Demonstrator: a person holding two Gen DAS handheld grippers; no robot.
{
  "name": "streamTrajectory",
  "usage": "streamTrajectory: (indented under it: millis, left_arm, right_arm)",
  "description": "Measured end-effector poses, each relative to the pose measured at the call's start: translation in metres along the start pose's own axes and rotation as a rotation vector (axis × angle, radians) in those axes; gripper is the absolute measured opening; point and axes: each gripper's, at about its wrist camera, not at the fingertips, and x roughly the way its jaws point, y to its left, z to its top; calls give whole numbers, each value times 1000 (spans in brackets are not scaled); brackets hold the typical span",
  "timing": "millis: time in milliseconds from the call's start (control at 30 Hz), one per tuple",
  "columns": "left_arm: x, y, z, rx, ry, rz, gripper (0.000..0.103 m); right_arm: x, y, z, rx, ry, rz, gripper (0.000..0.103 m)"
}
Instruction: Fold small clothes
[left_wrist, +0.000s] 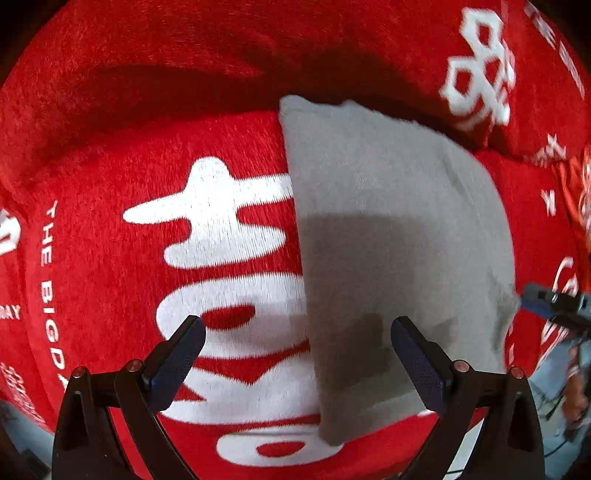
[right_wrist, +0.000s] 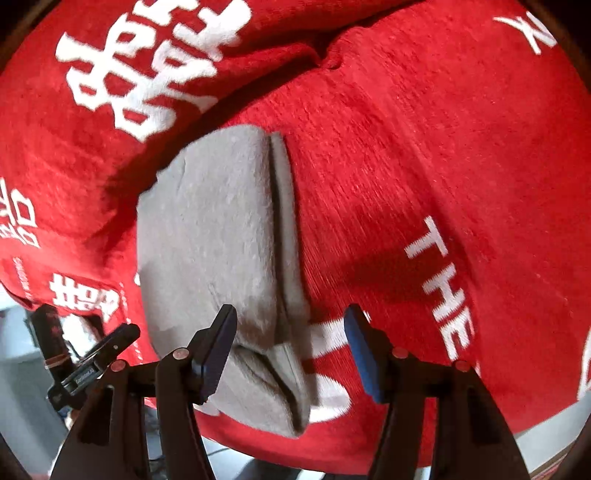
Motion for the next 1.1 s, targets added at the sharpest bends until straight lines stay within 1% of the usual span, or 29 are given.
streamTrajectory:
  millis: [100,233,267,367,400,467,500,600,667,800,900,1067,1100]
  left_arm:
    - [4,8,11,-37,3,-65,101]
    - [20,7,23,-35,48,-122,101]
    - [24,7,26,-32,53,-146,101]
    - [38,4,36,-36,75,-230,101]
    - [41,4,37,-35,86,-239,101]
    - [52,0,41,-17,110,-233,101]
    - [56,-2,42,-6,116,-239,101]
    - [63,-10,47,7,125,-273,101]
    - [65,-15,50,8,125,-285,101]
    - [69,-22,49,-7,116,-284,101]
    - [69,-22,48,-20,103,-280,101]
    - [72,-25,46,-17,86,-273,101]
    - [72,-26,46,-16,83,-269,100]
  right_arm:
    - [4,-5,9,19,-7,58,64]
    - [14,-13,21,43,6,138,64]
    - [18,-14,24,41,14,171,64]
    - [26,-16,30,19,44,214,64]
    - [32,-16,34,4,67,226,64]
    - [39,-14,36,-19,99,239,64]
    - [44,-13,38,-39,119,249,64]
    - [50,-5,42,-90,146,280,65]
    - [54,0,44,-118,161,296,67]
    - [65,11,50,-147,196,379,67]
    - [74,19,51,-170,212,390,67]
    - [79,23,49,-131,199,410,66]
    - [79,23,49,-118,195,395,61]
